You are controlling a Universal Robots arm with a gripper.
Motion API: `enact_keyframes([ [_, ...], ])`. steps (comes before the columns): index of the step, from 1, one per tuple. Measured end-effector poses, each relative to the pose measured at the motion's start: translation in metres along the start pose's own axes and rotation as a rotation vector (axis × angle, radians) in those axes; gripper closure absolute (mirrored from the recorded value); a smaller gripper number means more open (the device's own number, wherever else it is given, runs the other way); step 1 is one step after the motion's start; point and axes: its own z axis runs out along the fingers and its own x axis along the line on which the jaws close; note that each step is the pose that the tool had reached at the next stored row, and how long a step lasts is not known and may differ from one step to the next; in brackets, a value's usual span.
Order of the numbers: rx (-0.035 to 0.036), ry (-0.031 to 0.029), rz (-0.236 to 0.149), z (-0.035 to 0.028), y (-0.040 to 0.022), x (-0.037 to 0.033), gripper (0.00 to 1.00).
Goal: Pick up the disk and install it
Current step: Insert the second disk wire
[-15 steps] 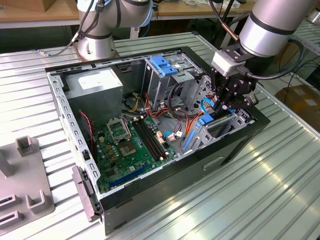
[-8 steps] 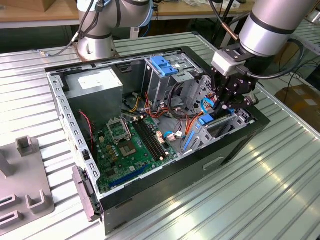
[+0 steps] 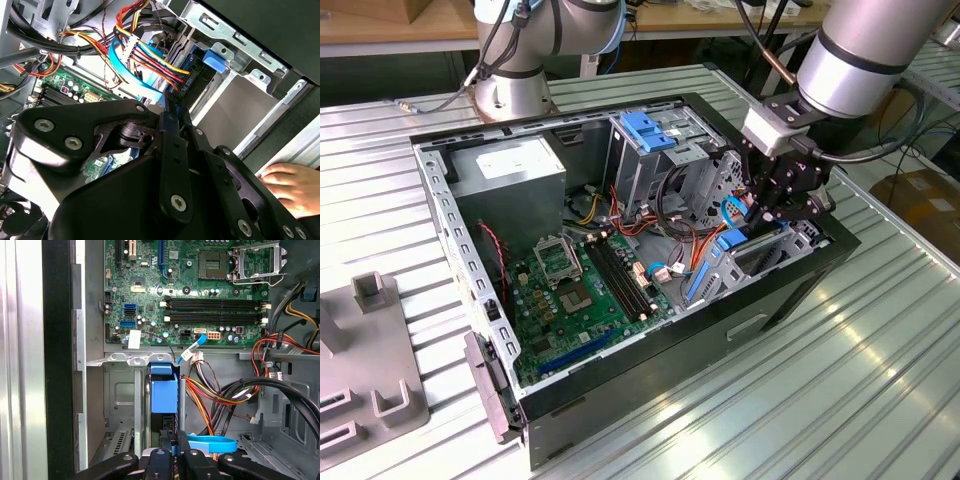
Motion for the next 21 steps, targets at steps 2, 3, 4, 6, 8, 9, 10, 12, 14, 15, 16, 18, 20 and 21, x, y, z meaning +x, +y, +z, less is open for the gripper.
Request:
enact_keyframes([
  [2, 0.0002, 0.0, 0.0, 0.0001, -0.0001, 0.0001, 0.84],
  [3, 0.0003, -0.0005, 0.0, 0.0001, -0.0001, 0.0001, 0.83],
  [4, 0.0001, -0.0007, 0.0, 0.0, -0.0001, 0.0001, 0.83],
  [6, 0.0001, -0.0005, 0.0, -0.0066, -0.0005, -0.0001, 0.76],
  [8, 0.0001, -0.0004, 0.0, -0.0115, -0.0008, -0.0002, 0.76],
  [9, 0.0001, -0.0004, 0.0, -0.0145, -0.001, -0.0003, 0.76],
  [10, 0.0001, -0.0006, 0.0, -0.0146, -0.001, -0.0003, 0.76],
  [12, 0.0001, -0.0002, 0.0, -0.0149, -0.0011, -0.0003, 0.84],
  [14, 0.0001, -0.0003, 0.0, -0.0152, -0.0011, -0.0003, 0.9],
  [15, 0.0001, -0.0003, 0.0, -0.0153, -0.0011, -0.0003, 0.9],
  [16, 0.0001, -0.0003, 0.0, -0.0154, -0.0011, -0.0003, 0.9],
  [18, 0.0001, -0.0004, 0.0, -0.0155, -0.0011, -0.0003, 0.9],
  [20, 0.0001, -0.0003, 0.0, -0.0157, -0.0011, -0.0003, 0.9],
  [21, 0.0001, -0.0003, 0.0, -0.0158, -0.0011, -0.0003, 0.9],
])
